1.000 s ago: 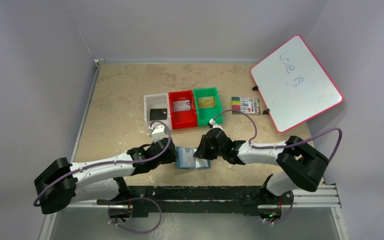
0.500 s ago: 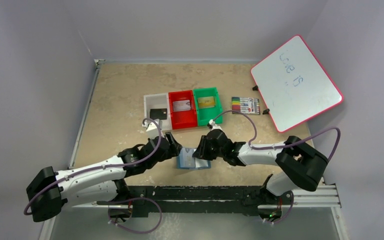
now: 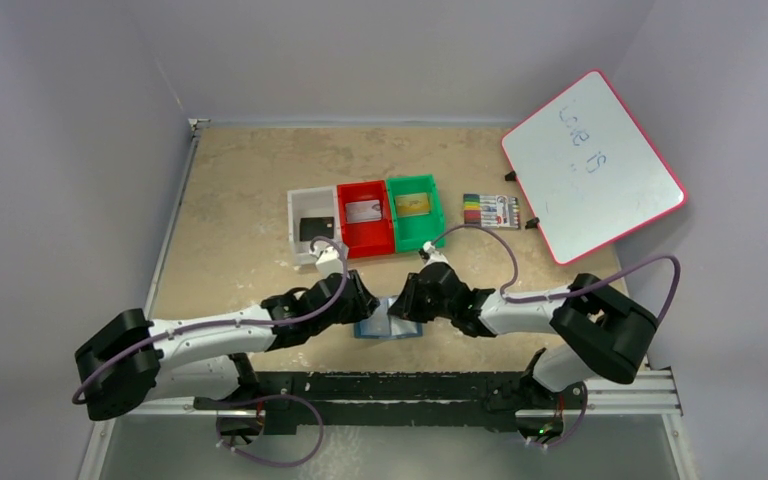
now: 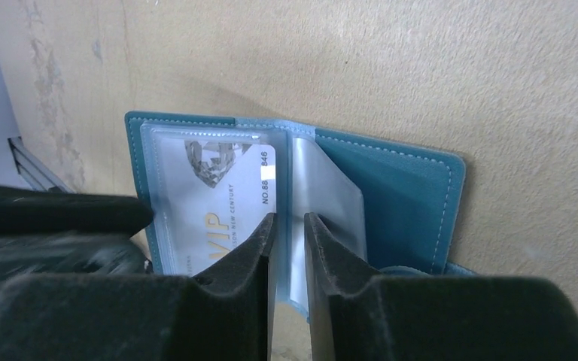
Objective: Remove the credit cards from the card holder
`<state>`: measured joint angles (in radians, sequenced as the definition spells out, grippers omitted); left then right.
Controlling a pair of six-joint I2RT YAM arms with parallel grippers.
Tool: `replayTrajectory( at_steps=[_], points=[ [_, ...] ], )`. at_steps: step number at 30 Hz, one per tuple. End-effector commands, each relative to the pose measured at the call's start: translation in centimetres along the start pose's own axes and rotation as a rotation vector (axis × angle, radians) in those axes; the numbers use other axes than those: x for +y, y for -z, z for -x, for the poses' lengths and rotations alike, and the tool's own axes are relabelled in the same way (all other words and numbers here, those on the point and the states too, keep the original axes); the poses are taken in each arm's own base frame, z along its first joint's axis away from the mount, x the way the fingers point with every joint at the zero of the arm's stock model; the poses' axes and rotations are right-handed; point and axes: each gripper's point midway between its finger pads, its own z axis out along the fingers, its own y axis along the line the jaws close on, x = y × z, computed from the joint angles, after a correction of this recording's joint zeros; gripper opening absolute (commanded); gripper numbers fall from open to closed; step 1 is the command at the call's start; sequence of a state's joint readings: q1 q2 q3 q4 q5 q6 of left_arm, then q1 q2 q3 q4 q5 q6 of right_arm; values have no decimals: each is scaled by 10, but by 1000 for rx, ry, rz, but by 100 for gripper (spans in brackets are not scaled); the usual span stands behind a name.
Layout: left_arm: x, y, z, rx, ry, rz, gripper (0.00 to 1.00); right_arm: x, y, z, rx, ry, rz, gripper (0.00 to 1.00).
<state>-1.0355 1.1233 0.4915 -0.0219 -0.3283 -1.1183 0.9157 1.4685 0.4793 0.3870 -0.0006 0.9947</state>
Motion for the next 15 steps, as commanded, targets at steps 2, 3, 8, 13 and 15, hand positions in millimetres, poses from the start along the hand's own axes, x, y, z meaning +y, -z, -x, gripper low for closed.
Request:
replayTrajectory(
  at_steps=[2,3,8,13,15],
  points=[
    [31,-12,-17,-4,3,109,24,1,-1,-9,17,-33,54,23],
    [38,-13,-21,-1,-4,133,22,0,-2,-10,27,-35,49,23],
    [49,-15,-37,14,-52,173,16,0,-5,-11,27,-54,57,25],
    [52,-16,-48,39,-84,188,14,8,-3,-7,-33,-85,168,32],
    [53,-15,-47,26,-79,192,14,12,0,-4,-47,-70,190,34]
  ],
)
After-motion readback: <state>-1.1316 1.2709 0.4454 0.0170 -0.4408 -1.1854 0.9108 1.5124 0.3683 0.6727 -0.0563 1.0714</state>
